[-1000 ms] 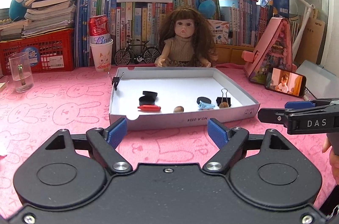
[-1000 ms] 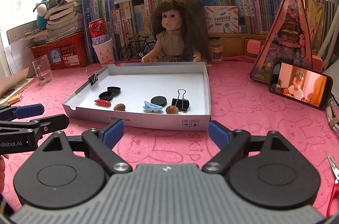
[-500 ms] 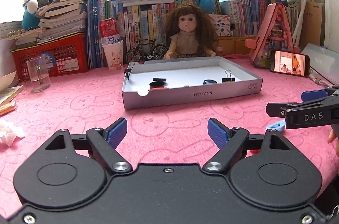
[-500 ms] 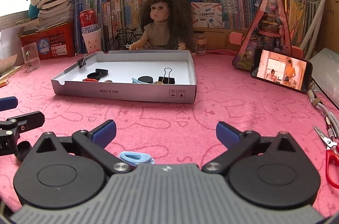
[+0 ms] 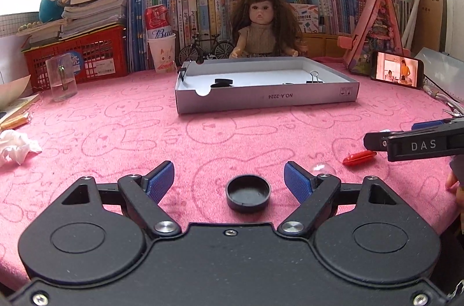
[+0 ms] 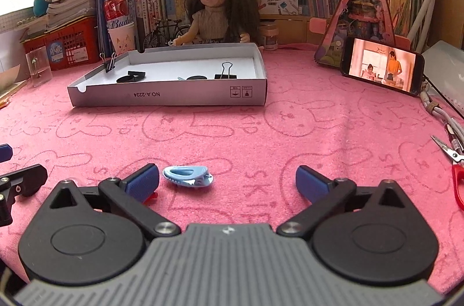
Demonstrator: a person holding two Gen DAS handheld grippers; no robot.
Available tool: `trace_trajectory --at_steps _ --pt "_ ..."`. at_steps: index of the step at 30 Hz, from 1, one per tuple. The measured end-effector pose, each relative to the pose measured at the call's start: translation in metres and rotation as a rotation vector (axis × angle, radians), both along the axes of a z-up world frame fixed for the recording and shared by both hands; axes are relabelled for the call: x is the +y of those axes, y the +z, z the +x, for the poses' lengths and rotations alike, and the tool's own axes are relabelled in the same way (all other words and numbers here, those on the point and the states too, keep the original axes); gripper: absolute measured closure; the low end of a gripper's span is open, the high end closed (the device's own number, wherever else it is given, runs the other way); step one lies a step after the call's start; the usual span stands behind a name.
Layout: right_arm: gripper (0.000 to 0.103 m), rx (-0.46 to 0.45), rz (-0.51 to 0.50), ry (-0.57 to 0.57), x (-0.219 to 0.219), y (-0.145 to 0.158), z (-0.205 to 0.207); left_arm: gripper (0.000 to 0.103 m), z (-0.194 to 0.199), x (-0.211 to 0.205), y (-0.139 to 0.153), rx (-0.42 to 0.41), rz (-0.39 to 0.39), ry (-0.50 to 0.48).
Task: Organize rigid objects
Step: 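Grasp another black round lid with the left tool while the right tool grasps a blue hair clip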
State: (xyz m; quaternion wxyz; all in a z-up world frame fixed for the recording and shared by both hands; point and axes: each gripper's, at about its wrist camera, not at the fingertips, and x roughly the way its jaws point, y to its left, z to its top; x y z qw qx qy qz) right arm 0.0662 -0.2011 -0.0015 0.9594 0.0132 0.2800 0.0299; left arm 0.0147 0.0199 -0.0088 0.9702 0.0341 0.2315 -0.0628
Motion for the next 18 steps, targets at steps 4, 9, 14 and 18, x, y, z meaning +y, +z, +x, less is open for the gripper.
trace_trajectory --at_steps 4,9,14,18 --pt "0.0 -0.011 -0.028 -0.034 0.0034 -0.0011 -0.0009 0.033 -0.0037 0.0006 -0.0026 0.017 -0.008 -0.01" --pt "0.0 -0.01 -0.049 -0.049 0.0055 -0.0022 -0.0013 0.043 -0.0066 -0.0006 -0.005 0.022 0.001 -0.019" --pt "0.0 -0.002 -0.05 -0.05 0.0053 -0.0029 -0.0007 0.051 -0.0068 -0.0013 -0.0043 0.023 -0.006 -0.029" --pt "0.0 -0.001 -0.044 -0.048 0.0059 -0.0029 -0.0024 0.057 -0.0075 -0.0021 -0.0039 0.026 -0.012 -0.044"
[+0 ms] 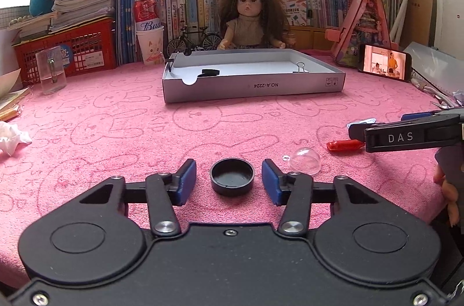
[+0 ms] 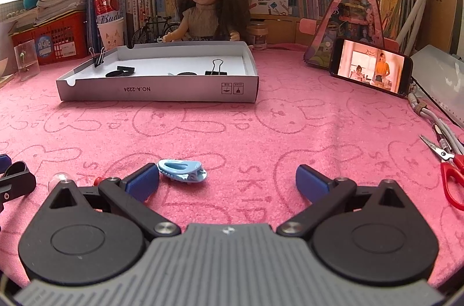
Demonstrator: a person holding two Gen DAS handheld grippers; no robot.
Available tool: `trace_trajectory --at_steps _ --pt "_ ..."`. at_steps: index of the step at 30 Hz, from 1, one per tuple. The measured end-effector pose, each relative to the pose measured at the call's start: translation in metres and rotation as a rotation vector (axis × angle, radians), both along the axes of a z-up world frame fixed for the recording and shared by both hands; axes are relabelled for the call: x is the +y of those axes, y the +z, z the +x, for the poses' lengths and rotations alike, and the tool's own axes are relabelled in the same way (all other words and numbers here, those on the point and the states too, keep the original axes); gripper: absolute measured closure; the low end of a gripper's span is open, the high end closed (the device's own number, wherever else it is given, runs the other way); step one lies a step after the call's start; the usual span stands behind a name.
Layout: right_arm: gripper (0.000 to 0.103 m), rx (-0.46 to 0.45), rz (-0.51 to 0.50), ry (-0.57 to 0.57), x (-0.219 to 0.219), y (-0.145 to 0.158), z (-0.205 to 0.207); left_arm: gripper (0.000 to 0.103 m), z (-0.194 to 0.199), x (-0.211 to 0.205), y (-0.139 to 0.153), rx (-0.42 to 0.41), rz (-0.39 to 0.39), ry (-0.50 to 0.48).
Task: Organize rigid objects
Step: 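Grasp another black round lid with the left tool while the right tool grasps a blue hair clip, then carry the black lid with the left tool while the right tool carries the clip over the tray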
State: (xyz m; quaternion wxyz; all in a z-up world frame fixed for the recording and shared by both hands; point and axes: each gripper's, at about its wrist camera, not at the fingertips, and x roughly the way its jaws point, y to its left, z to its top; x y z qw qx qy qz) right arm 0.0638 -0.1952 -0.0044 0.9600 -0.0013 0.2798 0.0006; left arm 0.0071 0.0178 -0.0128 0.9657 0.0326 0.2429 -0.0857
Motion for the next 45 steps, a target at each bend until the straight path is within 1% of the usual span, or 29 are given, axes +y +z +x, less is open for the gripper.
trace_trajectory --at_steps 3,5,7,9,12,14,17,18,19,20,25,32,33,34,38,42,43,45 --pt "0.001 -0.008 0.012 0.004 0.001 0.0 -0.003 0.062 0.0 0.0 0.0 -0.001 0.0 0.001" --pt "0.006 -0.014 0.014 0.011 0.002 0.001 -0.004 0.069 0.0 -0.001 0.0 -0.004 0.001 0.004" --pt "0.01 -0.019 0.02 0.017 0.003 0.001 -0.006 0.072 0.0 -0.001 0.001 -0.005 0.0 0.007" --pt "0.014 -0.023 0.026 0.024 0.004 0.002 -0.006 0.073 -0.001 -0.001 0.001 -0.004 -0.003 0.01" --pt "0.025 -0.03 0.027 0.036 0.006 0.003 -0.008 0.073 -0.001 0.0 0.001 -0.003 -0.008 0.011" --pt "0.034 -0.034 0.027 0.047 0.008 0.004 -0.009 0.073 -0.001 0.0 0.001 -0.002 -0.011 0.014" --pt "0.058 -0.037 0.022 0.061 0.011 0.005 -0.01 0.073 0.0 0.001 0.002 0.001 -0.022 0.02" --pt "0.063 -0.037 0.019 0.064 0.011 0.005 -0.01 0.073 0.001 0.001 0.002 0.002 -0.026 0.021" --pt "0.072 -0.039 0.017 0.068 0.012 0.005 -0.01 0.073 0.001 0.002 0.002 0.003 -0.03 0.023" --pt "0.074 -0.039 0.015 0.072 0.013 0.006 -0.01 0.073 0.002 0.002 0.003 0.003 -0.034 0.025" --pt "0.077 -0.051 0.019 0.082 0.014 0.008 -0.01 0.073 0.004 0.001 0.006 -0.006 -0.046 0.032" --pt "0.077 -0.06 0.028 0.078 0.013 0.01 -0.012 0.073 0.006 -0.002 0.009 -0.014 -0.051 0.028" --pt "0.077 -0.062 0.031 0.077 0.013 0.01 -0.013 0.073 0.006 -0.002 0.009 -0.014 -0.051 0.027" --pt "0.071 -0.063 0.03 0.08 0.013 0.011 -0.014 0.073 0.006 -0.002 0.009 -0.014 -0.05 0.027" --pt "0.07 -0.063 0.013 0.093 0.013 0.01 -0.014 0.073 0.006 -0.002 0.009 -0.013 -0.051 0.027" --pt "0.068 -0.037 0.008 0.089 0.012 0.007 -0.009 0.073 0.006 -0.002 0.009 -0.013 -0.051 0.027" --pt "0.073 -0.034 0.007 0.093 0.013 0.006 -0.008 0.073 0.006 -0.002 0.009 -0.013 -0.05 0.027" --pt "0.079 -0.035 -0.004 0.106 0.015 0.006 -0.009 0.073 0.008 -0.002 0.01 -0.014 -0.051 0.025"
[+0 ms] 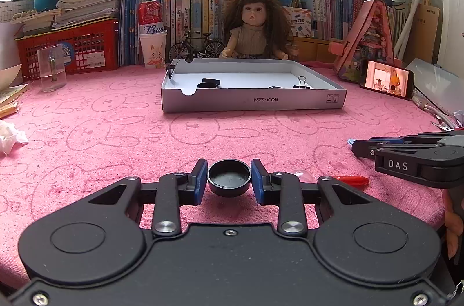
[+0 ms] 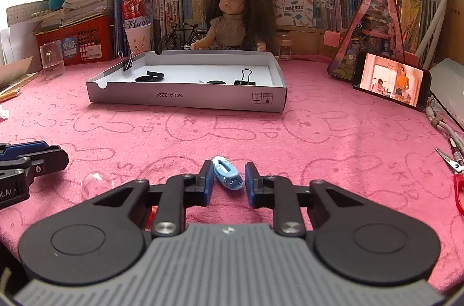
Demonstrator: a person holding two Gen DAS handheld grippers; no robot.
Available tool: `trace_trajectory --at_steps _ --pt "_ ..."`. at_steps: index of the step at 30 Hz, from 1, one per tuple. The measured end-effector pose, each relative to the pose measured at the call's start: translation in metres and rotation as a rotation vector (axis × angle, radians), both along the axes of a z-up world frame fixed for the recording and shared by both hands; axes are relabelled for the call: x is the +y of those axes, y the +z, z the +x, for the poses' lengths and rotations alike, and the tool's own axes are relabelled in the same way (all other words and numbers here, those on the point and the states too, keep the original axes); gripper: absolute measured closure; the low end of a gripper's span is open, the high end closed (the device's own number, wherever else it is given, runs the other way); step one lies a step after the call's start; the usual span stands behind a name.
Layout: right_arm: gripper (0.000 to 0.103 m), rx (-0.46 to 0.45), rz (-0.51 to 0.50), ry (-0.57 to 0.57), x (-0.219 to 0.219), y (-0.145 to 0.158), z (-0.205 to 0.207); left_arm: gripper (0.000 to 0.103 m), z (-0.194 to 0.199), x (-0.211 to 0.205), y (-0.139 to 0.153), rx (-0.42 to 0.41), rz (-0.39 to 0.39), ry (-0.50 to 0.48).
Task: Organize rigid objects
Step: 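Carry the black lid with the left tool while the right tool carries the clip over the tray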
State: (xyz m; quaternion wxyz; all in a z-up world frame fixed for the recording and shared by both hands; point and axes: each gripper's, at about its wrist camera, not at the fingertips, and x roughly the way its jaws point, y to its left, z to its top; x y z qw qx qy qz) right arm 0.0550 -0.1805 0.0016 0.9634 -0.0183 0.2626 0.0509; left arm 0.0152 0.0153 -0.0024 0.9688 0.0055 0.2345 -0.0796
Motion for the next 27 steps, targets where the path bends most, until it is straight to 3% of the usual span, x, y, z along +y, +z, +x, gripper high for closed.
trace_trajectory --at_steps 27 --pt "0.081 -0.033 0.048 -0.004 -0.001 0.023 0.036 0.073 0.077 -0.01 0.033 -0.012 -0.048 0.023"
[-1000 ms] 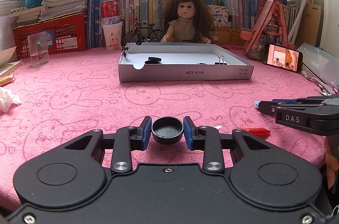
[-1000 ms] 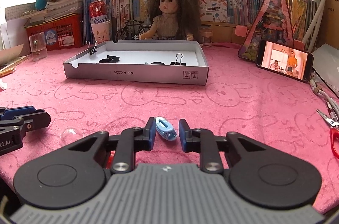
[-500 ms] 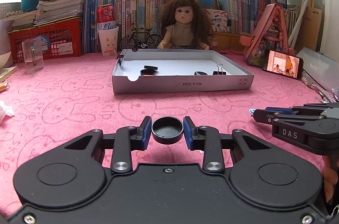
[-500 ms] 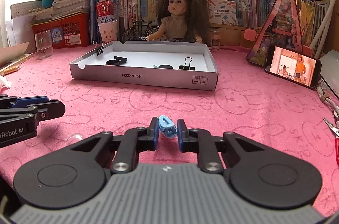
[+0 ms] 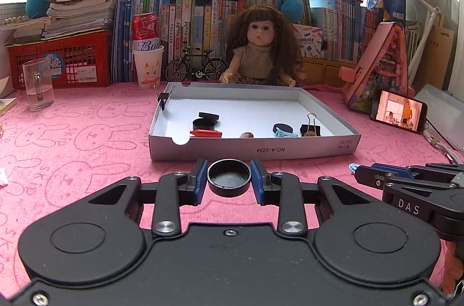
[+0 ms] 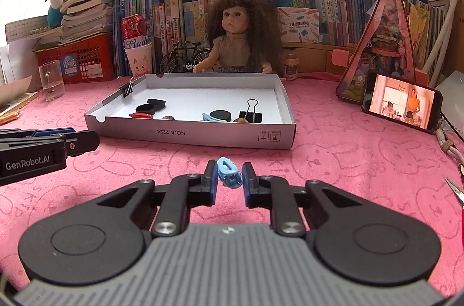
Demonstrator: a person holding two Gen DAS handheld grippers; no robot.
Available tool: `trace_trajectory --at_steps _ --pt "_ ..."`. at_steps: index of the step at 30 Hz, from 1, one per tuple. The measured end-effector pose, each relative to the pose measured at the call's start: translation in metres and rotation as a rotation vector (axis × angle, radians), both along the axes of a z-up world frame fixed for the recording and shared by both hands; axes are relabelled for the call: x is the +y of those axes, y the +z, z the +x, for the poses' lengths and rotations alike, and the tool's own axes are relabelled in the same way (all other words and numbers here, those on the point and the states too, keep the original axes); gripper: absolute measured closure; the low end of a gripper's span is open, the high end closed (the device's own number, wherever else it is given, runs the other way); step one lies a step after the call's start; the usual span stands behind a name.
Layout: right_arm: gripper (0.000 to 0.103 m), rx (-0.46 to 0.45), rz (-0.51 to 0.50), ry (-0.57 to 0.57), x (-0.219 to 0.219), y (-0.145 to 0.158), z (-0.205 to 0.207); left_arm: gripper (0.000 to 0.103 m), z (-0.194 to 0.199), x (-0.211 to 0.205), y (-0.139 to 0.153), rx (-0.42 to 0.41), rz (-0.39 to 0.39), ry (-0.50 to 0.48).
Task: Organize rigid objects
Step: 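Carry the black lid with the left tool while the right tool carries the clip over the tray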
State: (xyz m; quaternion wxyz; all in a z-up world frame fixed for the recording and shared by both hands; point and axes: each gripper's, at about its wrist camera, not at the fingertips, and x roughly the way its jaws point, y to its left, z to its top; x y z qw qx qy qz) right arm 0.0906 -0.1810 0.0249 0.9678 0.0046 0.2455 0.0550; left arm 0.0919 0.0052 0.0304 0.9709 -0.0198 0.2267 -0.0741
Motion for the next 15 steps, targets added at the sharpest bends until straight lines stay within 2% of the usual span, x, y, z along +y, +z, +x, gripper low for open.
trace_trajectory --at_steps 15 --pt "0.081 -0.003 0.035 -0.037 -0.008 0.012 0.043 0.073 0.054 -0.005 0.01 0.002 -0.023 0.026"
